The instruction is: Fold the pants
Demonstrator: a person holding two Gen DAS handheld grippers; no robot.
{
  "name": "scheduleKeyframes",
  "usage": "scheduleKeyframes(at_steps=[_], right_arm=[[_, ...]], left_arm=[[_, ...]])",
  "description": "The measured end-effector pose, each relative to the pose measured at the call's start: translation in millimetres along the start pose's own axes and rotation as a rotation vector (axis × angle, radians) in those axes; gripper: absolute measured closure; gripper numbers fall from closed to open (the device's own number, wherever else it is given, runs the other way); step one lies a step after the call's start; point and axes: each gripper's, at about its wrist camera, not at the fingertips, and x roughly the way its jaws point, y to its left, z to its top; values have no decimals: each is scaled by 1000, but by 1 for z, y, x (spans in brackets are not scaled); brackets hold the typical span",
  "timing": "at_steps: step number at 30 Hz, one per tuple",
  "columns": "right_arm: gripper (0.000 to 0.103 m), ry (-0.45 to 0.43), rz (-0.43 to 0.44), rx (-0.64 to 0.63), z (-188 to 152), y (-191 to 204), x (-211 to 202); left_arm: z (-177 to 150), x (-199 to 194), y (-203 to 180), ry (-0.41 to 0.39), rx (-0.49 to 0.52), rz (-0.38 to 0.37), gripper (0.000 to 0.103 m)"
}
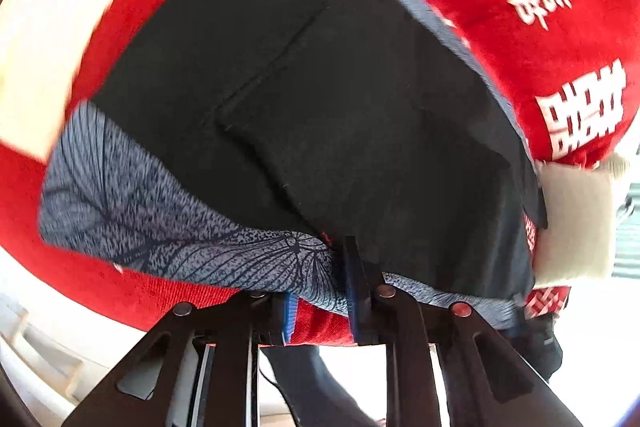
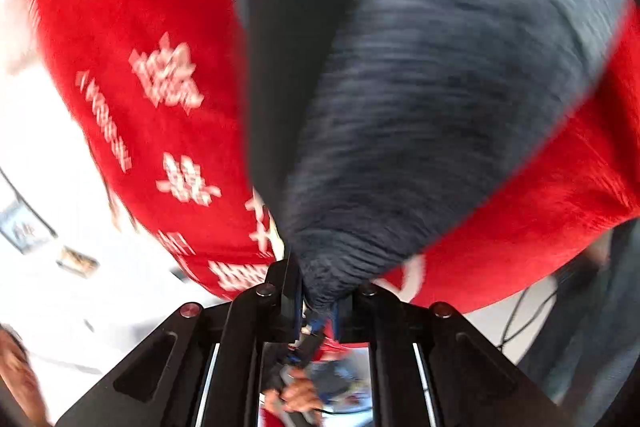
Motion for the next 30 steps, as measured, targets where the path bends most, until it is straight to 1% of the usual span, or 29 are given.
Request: scheduleKeyframes(at_steps=[2,4,5,6,8,11,13,14,16,19,23,26,29,30], right_arm=[[92,10,-29,-78,3,37,-2],[92,40,-94,-179,12,74,1],[92,56,-116,-214,16,86,1],[92,73,-137,-241,23,100,6],[92,113,-165,-282,47,124,16],[92,165,-199,-295,87,152,38],[92,201,-217,-282,117,162,54],[92,212,-221,-279,126,166,60],[92,244,-256,-282,153,181,85],[91,287,-293,-274,186,180,108],[89,354,-363,-272,228,170,149],[89,395,-402,-264,245,156,171],[87,438,-440,-254,255,142,186],[84,442,-445,-249,255,142,187]], left_arm=[[6,-11,-15,-11,27,-1,82],[14,-25,-30,-27,46,-5,82],[20,-31,-37,-35,52,-8,82],[28,-36,-46,-46,57,-11,82],[43,-43,-59,-65,62,-15,82],[81,-47,-86,-111,63,-24,82],[109,-45,-101,-142,80,-15,82],[121,-42,-106,-152,88,-7,82],[150,-32,-116,-163,92,6,82],[187,-9,-123,-164,86,33,82],[214,29,-122,-150,84,96,82],[224,51,-118,-150,66,116,82],[232,68,-110,-117,33,156,81],[233,69,-110,-109,20,160,80]])
